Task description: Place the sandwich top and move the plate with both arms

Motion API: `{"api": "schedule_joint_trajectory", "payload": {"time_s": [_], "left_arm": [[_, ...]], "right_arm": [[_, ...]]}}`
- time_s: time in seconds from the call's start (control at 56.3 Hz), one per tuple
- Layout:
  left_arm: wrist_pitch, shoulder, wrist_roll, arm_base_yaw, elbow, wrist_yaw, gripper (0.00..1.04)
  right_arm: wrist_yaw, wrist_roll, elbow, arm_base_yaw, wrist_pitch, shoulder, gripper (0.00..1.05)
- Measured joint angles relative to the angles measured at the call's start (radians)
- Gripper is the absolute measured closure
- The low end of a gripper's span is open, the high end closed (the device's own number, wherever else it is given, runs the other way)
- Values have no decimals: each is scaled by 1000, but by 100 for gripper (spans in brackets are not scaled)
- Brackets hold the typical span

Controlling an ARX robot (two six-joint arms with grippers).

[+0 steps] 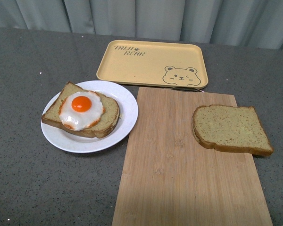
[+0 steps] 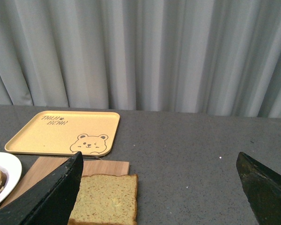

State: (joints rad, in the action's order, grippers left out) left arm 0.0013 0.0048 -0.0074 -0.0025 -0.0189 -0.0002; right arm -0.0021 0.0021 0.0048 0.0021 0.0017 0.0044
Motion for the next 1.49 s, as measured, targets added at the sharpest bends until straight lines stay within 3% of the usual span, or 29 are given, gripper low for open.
{"api": "schedule_joint_trajectory", "payload": {"time_s": [1.438, 1.473, 1.491], "left_arm": [[0, 0, 0, 0, 0, 0, 7], [0, 0, 0, 0, 0, 0, 7], [0, 0, 0, 0, 0, 0, 7]], "right_arm": [[0, 0, 0, 0, 0, 0, 9], [50, -24, -2, 15, 19, 6, 9], [127, -74, -2, 34, 52, 19, 9]]}}
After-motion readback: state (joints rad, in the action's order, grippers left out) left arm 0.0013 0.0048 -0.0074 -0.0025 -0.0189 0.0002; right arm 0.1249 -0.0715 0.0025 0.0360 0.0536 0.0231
